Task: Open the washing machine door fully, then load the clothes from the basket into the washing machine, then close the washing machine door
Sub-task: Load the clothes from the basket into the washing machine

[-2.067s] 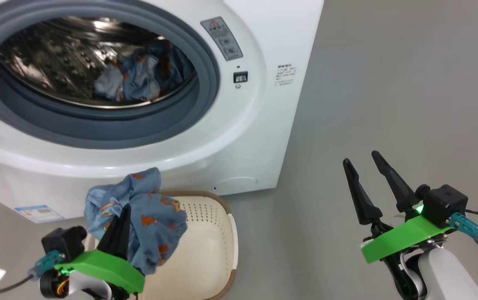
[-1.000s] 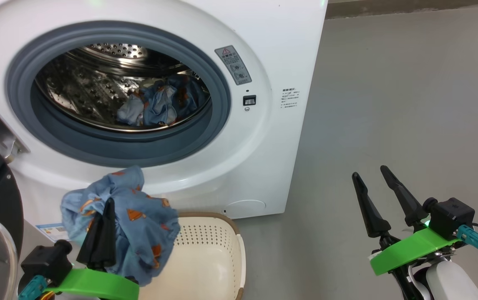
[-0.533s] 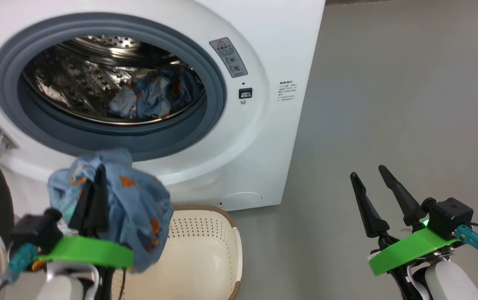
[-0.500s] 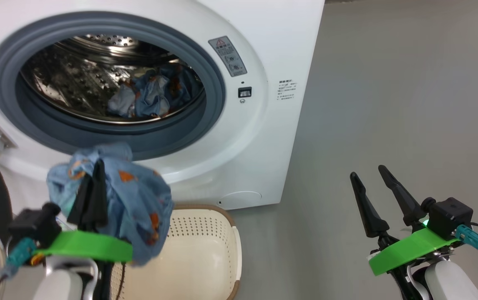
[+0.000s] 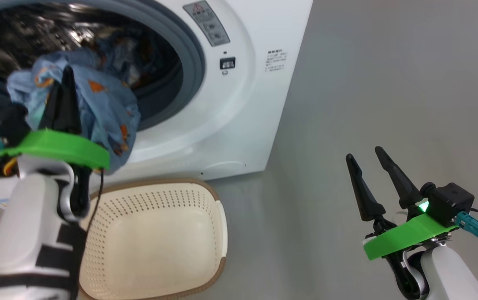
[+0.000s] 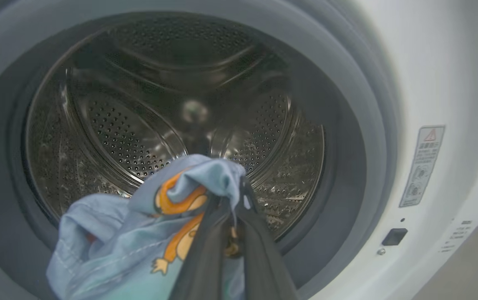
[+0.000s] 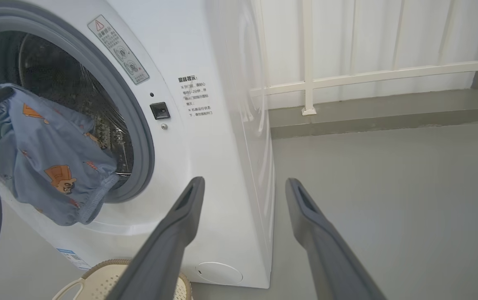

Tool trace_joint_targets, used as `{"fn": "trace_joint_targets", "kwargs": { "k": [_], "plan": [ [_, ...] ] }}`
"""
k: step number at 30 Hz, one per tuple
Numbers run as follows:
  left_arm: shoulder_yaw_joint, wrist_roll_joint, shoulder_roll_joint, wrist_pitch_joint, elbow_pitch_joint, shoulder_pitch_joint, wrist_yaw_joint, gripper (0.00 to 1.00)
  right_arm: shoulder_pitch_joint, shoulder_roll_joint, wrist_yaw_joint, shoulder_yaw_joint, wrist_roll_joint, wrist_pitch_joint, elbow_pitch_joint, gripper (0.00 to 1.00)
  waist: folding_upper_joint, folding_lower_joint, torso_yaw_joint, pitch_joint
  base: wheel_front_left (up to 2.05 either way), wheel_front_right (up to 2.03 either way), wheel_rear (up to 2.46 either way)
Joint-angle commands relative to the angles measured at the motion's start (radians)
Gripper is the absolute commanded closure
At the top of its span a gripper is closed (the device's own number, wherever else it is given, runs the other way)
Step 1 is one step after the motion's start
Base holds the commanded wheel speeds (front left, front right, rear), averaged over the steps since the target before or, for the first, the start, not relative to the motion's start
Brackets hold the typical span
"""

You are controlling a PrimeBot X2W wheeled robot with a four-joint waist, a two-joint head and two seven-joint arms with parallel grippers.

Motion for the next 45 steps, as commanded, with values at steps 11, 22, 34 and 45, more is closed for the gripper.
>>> {"fn": "trace_joint_targets", "kwargs": {
  "k": [11,22,34,45],
  "plan": [
    [0.028,0.049,0.087,-0.006,0.292,-0.352,-0.021,1.00,-0.089,0.032,0.002,0.015,-0.017,-0.005,-0.054,0.00,0.0000,0.0000,-0.093,0.250,0.00,0.00,0.00],
    [0.075,0.108,0.143,-0.006,0.400,-0.539,-0.024,1.00,-0.134,0.061,0.002,0.033,-0.022,-0.005,-0.065,0.00,0.0000,0.0000,-0.165,0.361,0.00,0.00,0.00],
    [0.226,0.176,0.123,-0.006,0.147,-0.609,-0.023,1.00,-0.158,0.084,0.002,0.038,-0.026,-0.005,-0.068,0.00,0.0000,0.0000,-0.183,0.418,0.00,0.00,0.00],
    [0.198,0.232,0.111,-0.006,0.413,-0.612,-0.026,0.00,-0.165,0.086,0.002,0.036,-0.032,-0.005,-0.058,0.00,0.0000,0.0000,-0.149,0.402,0.00,0.00,0.00]
  ]
}}
